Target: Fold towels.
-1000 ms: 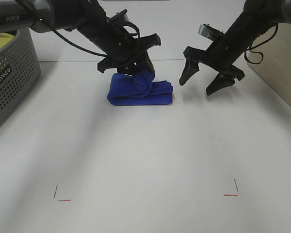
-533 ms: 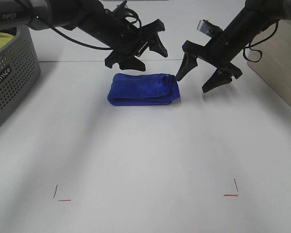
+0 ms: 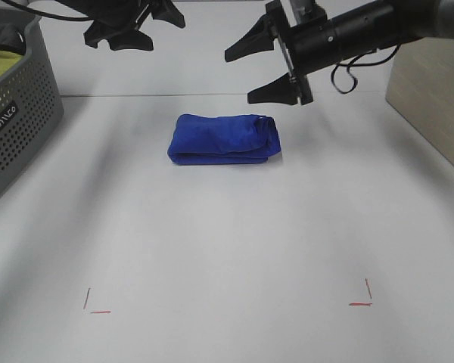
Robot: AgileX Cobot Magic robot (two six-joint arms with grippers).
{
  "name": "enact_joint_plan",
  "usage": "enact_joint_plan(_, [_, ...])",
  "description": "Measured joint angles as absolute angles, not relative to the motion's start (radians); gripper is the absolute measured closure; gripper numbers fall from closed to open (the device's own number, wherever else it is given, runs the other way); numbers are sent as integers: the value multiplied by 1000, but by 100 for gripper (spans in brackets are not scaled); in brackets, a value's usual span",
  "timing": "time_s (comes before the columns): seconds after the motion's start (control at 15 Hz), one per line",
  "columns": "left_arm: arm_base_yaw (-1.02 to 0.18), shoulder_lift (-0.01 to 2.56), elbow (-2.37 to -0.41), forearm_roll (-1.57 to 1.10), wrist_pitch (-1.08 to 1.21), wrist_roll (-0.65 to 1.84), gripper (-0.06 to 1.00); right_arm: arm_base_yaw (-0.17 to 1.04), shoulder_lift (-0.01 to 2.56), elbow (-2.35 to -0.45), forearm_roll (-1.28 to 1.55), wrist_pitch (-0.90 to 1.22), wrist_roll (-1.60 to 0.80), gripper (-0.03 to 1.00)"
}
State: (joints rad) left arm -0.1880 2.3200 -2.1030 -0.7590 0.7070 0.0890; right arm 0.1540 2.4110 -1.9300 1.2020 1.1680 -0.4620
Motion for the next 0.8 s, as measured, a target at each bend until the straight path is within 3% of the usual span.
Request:
enact_joint_plan(0.33, [-185,2308,-2103,-759,722,91,27,196,2535,-1930,1281,1117,-523,19])
enact_joint_plan(0.8, [-186,2301,-2103,-747,835,142,27,117,2551,-1930,1201,1106,-511,20])
